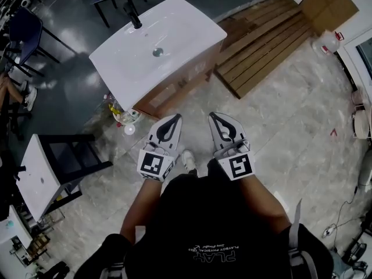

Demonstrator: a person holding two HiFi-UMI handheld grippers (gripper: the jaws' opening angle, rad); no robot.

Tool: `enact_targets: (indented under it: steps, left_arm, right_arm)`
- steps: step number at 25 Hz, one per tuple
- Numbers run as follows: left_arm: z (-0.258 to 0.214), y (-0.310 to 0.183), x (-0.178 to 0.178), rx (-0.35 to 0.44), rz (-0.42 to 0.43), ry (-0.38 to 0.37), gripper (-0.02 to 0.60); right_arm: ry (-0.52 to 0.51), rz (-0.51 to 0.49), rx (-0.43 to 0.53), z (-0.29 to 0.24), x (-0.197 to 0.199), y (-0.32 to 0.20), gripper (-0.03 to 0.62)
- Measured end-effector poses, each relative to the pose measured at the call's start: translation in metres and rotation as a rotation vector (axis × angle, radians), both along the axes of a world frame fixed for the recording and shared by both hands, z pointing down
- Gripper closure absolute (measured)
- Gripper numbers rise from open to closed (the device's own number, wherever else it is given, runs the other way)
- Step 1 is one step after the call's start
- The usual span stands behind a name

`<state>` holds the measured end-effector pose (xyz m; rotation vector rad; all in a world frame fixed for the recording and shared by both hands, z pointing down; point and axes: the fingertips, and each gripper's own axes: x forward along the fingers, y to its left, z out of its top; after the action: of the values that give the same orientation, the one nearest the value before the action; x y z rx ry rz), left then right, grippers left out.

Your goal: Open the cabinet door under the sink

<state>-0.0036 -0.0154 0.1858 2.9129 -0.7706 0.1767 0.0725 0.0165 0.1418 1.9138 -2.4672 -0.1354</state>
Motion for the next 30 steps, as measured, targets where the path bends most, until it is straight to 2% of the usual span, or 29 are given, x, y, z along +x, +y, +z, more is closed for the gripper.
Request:
enact_targets:
  steps: [3,8,14,16,20,30]
  left_arm:
    - [0.014,-0.02,0.012,-0.015,-0.033,-0.022,0.558]
    - [0.046,-0.047,0.034,-0.051,-0.11,-0.046,0.558]
    - [0.076,-0.098,0.032,-0.105,-0.327,-0.048,0.558]
    - [0.09,-0.11,0.03,-0.111,-0.368,-0.041,0.558]
    - [0.127,-0.123,0.026,-0.129,-0.42,0.015,0.558]
    - [0.246,-0.131,-0.004,-0.207,-0.443,-0.007,0.558]
  right_arm:
    - [-0.022,-0.028,-0.013,0.014,0.013,-0.024,0.572]
    - [-0.122,-0.094,-0.083,0.046,0.033,-0.06,0.572]
    - [-0.153,-0.184,-0.143,0.092,0.041,-0.101,0.572]
    - [-0.147,-0.201,-0.165,0.114,0.041,-0.114,0.572]
    - [-0.117,-0.22,-0.206,0.17,0.03,-0.136,0.572]
    - [-0.075,-0.176,-0.268,0.294,0.001,-0.178,0.571]
